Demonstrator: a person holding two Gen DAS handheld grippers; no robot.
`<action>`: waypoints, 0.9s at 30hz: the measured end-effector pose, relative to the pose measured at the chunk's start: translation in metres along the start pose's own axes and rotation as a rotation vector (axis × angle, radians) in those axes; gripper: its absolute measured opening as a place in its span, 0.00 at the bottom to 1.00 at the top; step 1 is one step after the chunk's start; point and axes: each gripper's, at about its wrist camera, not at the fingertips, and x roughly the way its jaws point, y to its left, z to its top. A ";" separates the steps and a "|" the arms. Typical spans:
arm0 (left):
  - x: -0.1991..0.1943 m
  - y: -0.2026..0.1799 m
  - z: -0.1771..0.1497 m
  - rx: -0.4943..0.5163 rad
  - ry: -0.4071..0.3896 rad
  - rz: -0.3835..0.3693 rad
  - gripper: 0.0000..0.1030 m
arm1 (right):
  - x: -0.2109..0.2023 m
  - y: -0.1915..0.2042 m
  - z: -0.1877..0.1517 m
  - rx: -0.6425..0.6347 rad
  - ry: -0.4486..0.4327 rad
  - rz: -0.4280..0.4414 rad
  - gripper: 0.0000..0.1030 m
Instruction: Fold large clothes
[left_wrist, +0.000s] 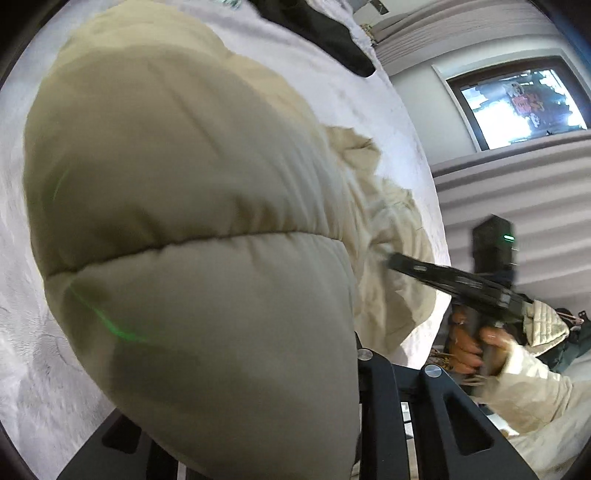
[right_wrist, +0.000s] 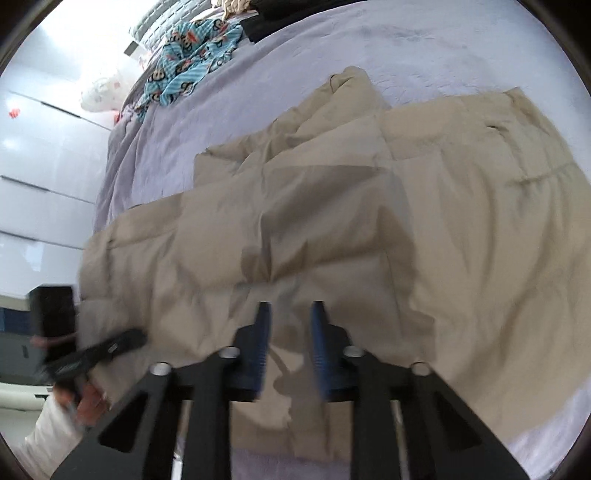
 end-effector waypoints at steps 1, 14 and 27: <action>-0.003 -0.015 0.003 0.006 -0.006 0.019 0.26 | 0.008 -0.004 0.005 0.005 -0.003 0.013 0.10; 0.031 -0.173 0.033 0.106 0.050 0.252 0.27 | 0.081 -0.049 0.024 0.083 0.089 0.161 0.02; 0.116 -0.236 0.057 0.240 0.183 0.160 0.60 | -0.019 -0.136 0.004 0.196 0.012 0.217 0.02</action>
